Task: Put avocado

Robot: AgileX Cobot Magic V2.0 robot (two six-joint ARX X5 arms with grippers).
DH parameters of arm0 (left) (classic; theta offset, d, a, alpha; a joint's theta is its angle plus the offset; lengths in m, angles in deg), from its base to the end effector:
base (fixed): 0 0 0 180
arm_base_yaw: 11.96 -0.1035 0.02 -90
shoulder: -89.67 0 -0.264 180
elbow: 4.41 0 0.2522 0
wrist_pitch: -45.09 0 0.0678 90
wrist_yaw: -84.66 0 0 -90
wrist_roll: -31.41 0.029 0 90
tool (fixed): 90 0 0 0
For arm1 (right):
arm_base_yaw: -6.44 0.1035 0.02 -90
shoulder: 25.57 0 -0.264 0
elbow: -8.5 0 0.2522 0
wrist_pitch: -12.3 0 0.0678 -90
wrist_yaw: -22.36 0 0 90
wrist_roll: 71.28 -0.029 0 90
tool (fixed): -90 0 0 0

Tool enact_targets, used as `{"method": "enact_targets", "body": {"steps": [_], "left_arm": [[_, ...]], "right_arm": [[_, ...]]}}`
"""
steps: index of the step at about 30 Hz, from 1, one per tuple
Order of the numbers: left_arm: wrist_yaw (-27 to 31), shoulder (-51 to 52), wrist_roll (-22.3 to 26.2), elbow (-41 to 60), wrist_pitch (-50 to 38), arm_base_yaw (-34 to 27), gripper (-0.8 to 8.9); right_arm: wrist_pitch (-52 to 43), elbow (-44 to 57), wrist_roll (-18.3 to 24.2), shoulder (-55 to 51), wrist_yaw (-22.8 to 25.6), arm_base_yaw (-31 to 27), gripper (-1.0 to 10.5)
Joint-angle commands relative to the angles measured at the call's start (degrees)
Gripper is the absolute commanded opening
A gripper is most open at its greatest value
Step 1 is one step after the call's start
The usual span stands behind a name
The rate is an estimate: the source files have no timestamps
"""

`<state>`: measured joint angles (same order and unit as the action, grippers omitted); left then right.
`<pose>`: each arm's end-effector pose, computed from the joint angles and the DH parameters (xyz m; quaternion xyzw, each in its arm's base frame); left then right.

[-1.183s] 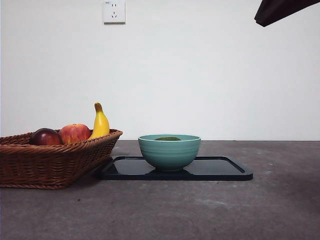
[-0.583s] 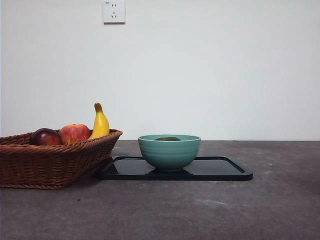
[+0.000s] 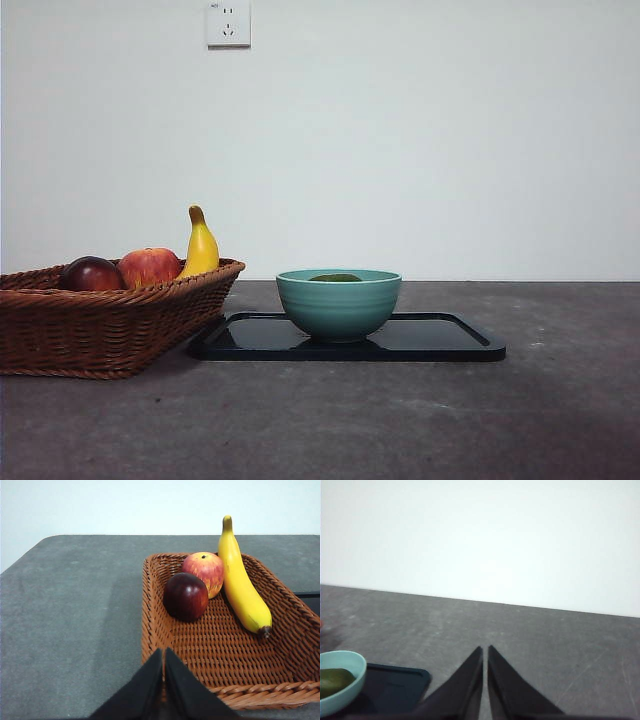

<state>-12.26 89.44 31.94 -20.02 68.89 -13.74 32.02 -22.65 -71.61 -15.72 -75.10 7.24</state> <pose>0.0948 -0.0006 0.1573 -0.0010 0.0730 -0.0451 0.9963 0.0913 0.0050 0.2429 0.0021 -0.0136 0.0721 0.9973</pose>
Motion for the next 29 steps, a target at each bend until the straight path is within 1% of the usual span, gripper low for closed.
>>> {"method": "enact_targets", "body": {"steps": [1,6,10,13,20,25,29], "left_arm": [[0.1,0.0,-0.2,1.2,0.3,-0.2,0.07],[0.1,0.0,-0.2,1.2,0.3,-0.2,0.07],[0.1,0.0,-0.2,1.2,0.3,-0.2,0.07],[0.1,0.0,-0.2,1.2,0.3,-0.2,0.07],[0.1,0.0,-0.2,1.2,0.3,-0.2,0.07],[0.1,0.0,-0.2,1.2,0.3,-0.2,0.07],[0.1,0.0,-0.2,1.2,0.3,-0.2,0.07]], "right_arm": [[-3.4,4.9,-2.5,-2.2,0.5,-0.6,0.1],[-7.3,12.1,-3.8,-5.9,3.4,-0.7,0.1],[-7.2,15.1,-3.8,-7.7,4.6,-0.9,0.1],[-7.2,16.7,-3.8,-8.8,4.6,-1.0,0.1],[-3.5,16.8,-3.8,-9.6,5.0,-1.0,0.1],[2.1,16.8,-3.8,-9.6,5.0,-1.0,0.1],[4.2,16.8,-3.7,-9.6,5.0,-1.0,0.1]]}}
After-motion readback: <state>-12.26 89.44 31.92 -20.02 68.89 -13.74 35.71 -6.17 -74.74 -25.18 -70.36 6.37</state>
